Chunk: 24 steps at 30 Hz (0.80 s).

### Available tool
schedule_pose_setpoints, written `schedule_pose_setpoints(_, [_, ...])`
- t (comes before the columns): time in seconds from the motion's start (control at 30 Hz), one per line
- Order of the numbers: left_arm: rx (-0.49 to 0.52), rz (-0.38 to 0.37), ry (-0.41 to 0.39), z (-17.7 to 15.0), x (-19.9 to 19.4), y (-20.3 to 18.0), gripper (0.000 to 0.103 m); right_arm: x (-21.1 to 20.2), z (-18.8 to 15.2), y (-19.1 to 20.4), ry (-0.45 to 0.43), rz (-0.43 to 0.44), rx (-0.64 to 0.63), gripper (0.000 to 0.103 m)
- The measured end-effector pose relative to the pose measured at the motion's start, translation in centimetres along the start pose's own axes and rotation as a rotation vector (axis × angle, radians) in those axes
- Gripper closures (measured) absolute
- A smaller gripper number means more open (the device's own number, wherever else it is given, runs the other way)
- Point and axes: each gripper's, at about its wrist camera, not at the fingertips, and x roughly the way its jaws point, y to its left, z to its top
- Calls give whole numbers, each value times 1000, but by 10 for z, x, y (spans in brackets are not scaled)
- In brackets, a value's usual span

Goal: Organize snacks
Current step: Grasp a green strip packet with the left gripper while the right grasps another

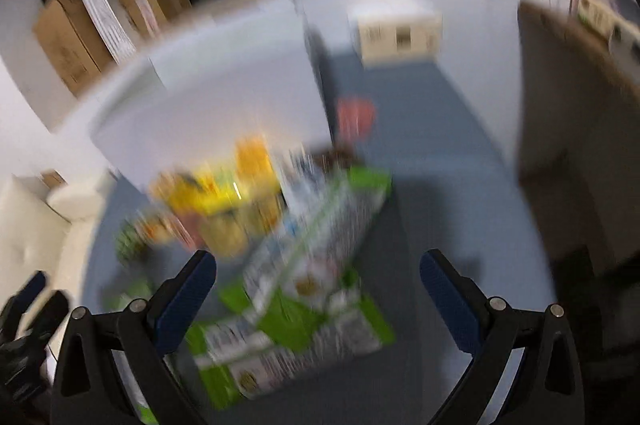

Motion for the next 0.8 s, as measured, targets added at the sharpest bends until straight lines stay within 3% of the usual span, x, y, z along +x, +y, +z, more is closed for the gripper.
schedule_pose_setpoints(0.23, [-37, 4, 44, -9, 11, 12, 0, 50, 15, 18, 66, -55, -42, 2])
schedule_pose_setpoints(0.3, [-40, 14, 61, -12, 15, 13, 0, 65, 18, 21, 88, -83, -62, 19])
schedule_pose_setpoints(0.37, [-40, 27, 82, -18, 20, 13, 0, 74, 19, 23, 93, -114, -79, 20])
schedule_pose_setpoints(0.73, [-32, 44, 162, -30, 39, 2, 0, 17, 0, -10, 17, 21, -67, 24])
schedule_pose_setpoints(0.77, [-31, 49, 174, -31, 42, 0, 0, 7, -4, -14, 9, 47, -64, 35])
schedule_pose_setpoints(0.8, [-28, 56, 182, -32, 44, -1, 0, 1, -6, -18, 1, 59, -65, 78])
